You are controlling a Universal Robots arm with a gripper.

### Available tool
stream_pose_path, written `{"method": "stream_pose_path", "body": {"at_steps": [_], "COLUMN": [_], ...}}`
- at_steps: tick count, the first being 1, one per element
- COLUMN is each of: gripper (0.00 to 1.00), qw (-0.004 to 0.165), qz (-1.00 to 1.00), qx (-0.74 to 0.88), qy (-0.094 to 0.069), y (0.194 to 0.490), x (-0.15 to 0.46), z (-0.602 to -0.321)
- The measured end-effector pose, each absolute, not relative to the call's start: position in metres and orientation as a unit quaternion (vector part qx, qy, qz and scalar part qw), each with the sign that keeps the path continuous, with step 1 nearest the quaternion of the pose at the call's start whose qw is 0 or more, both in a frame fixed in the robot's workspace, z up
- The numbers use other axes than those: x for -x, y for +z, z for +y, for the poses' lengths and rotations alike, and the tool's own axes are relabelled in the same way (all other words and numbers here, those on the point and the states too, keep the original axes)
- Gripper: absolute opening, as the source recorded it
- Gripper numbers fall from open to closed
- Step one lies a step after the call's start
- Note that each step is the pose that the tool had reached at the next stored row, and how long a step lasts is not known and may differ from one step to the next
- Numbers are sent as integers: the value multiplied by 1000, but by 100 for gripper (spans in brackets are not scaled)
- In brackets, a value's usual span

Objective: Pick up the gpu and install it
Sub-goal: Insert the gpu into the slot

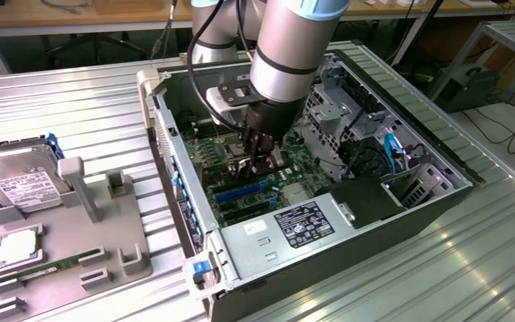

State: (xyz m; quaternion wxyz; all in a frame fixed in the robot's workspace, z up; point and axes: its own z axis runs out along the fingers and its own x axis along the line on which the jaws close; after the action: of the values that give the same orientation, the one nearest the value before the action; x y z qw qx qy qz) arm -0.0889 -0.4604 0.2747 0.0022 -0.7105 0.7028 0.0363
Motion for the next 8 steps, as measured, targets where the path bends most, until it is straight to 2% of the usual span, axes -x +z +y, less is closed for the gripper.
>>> {"method": "stream_pose_path", "body": {"at_steps": [8], "gripper": [28], "qw": [2], "qz": [703], "qx": [710], "qy": [36], "y": [268], "x": [89], "z": [-460]}}
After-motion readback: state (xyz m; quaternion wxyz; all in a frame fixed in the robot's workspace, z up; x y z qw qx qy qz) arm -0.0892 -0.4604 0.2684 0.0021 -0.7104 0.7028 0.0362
